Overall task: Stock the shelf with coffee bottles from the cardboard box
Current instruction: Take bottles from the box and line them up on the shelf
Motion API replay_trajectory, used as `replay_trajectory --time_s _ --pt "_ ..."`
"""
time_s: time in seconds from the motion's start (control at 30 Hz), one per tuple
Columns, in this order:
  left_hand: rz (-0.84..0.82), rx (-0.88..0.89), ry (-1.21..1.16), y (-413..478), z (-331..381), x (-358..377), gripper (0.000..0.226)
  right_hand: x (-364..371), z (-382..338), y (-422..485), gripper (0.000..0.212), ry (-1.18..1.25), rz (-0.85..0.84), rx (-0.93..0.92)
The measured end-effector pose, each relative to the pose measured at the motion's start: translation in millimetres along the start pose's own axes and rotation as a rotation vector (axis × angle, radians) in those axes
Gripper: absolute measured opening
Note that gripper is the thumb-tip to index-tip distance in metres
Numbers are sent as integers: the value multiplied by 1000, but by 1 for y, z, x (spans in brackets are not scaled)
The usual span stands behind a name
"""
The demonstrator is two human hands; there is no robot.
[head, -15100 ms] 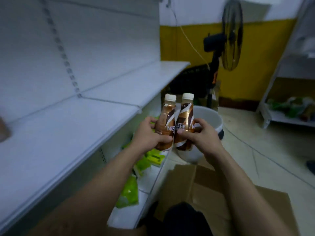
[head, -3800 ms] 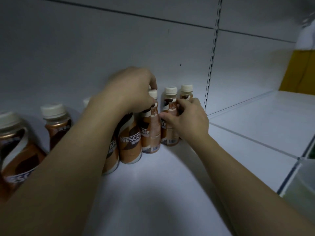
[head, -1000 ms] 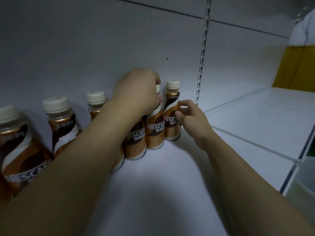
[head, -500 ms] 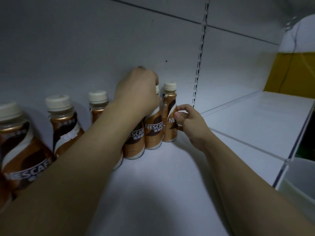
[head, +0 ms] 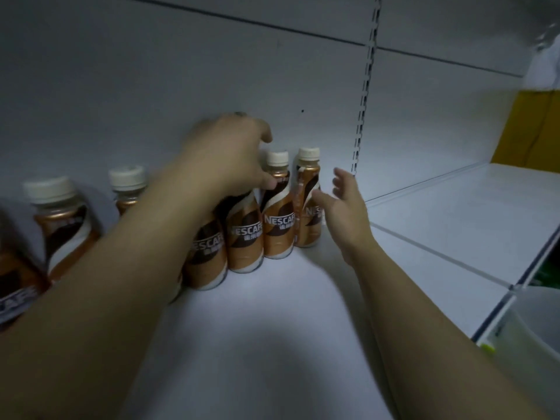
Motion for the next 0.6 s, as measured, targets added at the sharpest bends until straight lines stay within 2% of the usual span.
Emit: replay_trajectory --time_s 0.07,0.17,0.23,0.37,0.6 --pt "-52 -73 -15 -7 -11 -11 64 -3 -9 -7 59 -106 127 -85" --pt "-59 -77 -35 -10 -19 -13 46 -3 -22 -18 39 -231 284 -185" --pt "-37 -60 -28 -8 -19 -11 39 6 -29 -21 33 -270 207 -215" --pt "-35 -49 -47 -4 -21 -9 38 29 -34 -24 59 -368 -18 -203" --pt "-32 -63 -87 1 -23 -8 34 30 -32 -17 57 -396 -9 -164"
Point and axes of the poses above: each hand's wrist, its own y-axis towards the middle knuckle, its own x-axis out of the palm, z = x × y, the point moved 3 cm from there along y, towards the middle knuckle, and after that the axes turned 12 degrees about -z, right-handed, at the moved point
